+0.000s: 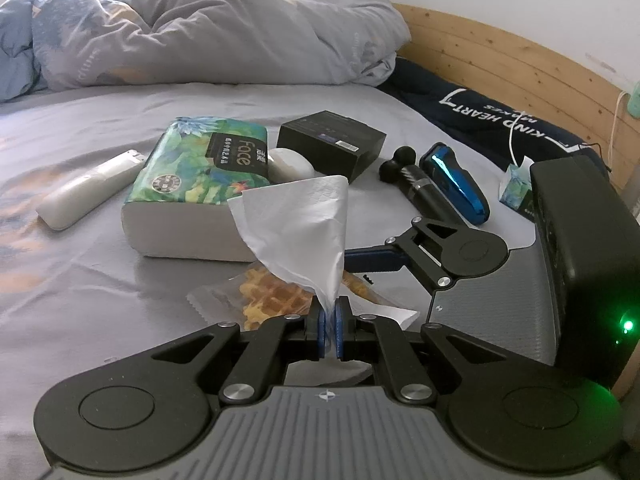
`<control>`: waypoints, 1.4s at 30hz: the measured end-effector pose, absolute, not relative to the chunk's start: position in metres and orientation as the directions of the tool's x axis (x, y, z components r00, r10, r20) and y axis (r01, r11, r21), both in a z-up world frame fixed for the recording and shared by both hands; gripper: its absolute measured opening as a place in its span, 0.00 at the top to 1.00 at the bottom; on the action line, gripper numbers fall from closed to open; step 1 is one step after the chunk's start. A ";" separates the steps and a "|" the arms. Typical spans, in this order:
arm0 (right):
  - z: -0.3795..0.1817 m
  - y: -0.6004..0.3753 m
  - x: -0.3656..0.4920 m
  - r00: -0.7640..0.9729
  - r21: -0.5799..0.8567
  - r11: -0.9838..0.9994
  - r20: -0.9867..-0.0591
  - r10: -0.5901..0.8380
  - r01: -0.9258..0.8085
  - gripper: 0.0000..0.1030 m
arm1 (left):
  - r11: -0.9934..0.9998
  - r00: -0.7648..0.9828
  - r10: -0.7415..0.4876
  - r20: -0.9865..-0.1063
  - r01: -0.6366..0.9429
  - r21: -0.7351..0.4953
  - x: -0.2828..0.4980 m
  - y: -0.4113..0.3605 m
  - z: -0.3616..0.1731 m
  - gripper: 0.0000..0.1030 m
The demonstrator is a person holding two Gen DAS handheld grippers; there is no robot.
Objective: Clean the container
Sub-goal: 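Press the tissue onto the wrapper and rub with the left gripper, then keep wiping the wrapper with the tissue in the left gripper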
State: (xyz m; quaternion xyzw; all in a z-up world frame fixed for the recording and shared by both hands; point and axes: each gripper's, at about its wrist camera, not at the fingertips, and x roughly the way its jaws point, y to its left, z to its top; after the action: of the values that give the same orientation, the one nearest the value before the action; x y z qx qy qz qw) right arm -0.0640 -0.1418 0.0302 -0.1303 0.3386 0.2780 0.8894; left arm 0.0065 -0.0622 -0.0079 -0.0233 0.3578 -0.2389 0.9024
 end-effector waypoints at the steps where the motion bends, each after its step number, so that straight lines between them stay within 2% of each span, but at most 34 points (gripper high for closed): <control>1: 0.030 -0.142 -0.064 0.617 -0.044 0.812 -0.675 0.406 -0.583 0.00 | 0.885 0.630 -0.448 -0.634 0.414 -0.213 0.007 -0.063 -0.008 0.91; 19: 0.029 -0.142 -0.066 0.615 -0.041 0.809 -0.672 0.412 -0.586 0.00 | 0.898 0.648 -0.422 -0.634 0.393 -0.197 0.005 -0.056 -0.006 0.91; 42: 0.031 -0.143 -0.064 0.618 -0.043 0.811 -0.672 0.408 -0.583 0.00 | 0.885 0.630 -0.452 -0.631 0.407 -0.227 0.008 -0.067 -0.010 0.92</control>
State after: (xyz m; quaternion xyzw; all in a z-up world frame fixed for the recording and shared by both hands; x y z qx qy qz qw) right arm -0.0644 -0.1429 0.0305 -0.1299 0.3369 0.2785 0.8900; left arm 0.0078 -0.0671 -0.0096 -0.0312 0.3581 -0.2380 0.9023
